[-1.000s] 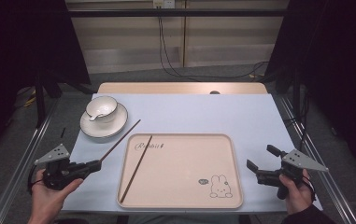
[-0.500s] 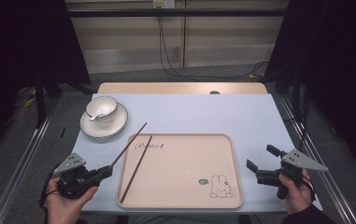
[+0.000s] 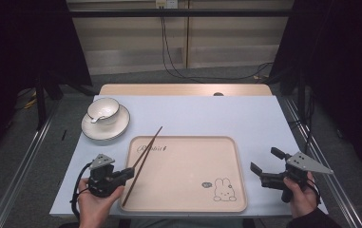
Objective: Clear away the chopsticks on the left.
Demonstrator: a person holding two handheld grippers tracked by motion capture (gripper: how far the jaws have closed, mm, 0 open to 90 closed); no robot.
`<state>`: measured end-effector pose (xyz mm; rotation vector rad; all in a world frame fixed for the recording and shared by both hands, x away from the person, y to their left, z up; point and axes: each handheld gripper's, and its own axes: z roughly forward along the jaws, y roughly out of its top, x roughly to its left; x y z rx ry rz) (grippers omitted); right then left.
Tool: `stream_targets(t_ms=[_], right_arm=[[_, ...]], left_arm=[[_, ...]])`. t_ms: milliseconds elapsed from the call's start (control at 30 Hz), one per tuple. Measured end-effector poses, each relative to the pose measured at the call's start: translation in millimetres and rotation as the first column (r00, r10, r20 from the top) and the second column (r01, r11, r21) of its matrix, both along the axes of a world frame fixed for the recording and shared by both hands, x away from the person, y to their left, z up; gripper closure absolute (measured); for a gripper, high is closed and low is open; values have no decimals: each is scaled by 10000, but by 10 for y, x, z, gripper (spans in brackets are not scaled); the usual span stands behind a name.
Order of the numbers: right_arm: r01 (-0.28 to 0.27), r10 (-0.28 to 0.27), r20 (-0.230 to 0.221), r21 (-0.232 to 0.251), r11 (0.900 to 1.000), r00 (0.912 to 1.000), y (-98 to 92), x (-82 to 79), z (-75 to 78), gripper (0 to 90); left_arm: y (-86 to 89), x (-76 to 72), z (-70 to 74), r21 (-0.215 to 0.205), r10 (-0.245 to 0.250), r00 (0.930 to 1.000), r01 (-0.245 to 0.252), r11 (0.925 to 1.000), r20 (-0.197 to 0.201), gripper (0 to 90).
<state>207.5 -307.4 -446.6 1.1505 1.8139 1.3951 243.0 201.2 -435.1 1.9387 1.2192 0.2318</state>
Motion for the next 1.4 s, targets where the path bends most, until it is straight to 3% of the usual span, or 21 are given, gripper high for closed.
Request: stream_targets(t_ms=[33,300,833,1300,1400], right_arm=[[35,-35,-10,4,10000,10000,3,1,0,29],[32,-32,9,-1,10000,10000,4,0,-2,29],[-14,14,1,11,10000,10000,6,0,-1,29],[-68,68,21,9,10000,10000,7,-1,-2,29],[-41,40,25,61,10000,10000,11,-3,0,29]], left_arm=[[-34,10,-21,196,22,9999,-19,9998,-143,843],[-122,7,-149,522,327,9973,-293,9982,-658,843],[-217,55,-248,1277,264,9939,-126,9917,-1070,842],[-247,45,-271,1298,55,9938,90,9915,-1109,804],[-237,48,-271,1073,-68,9929,196,9940,-1185,772]])
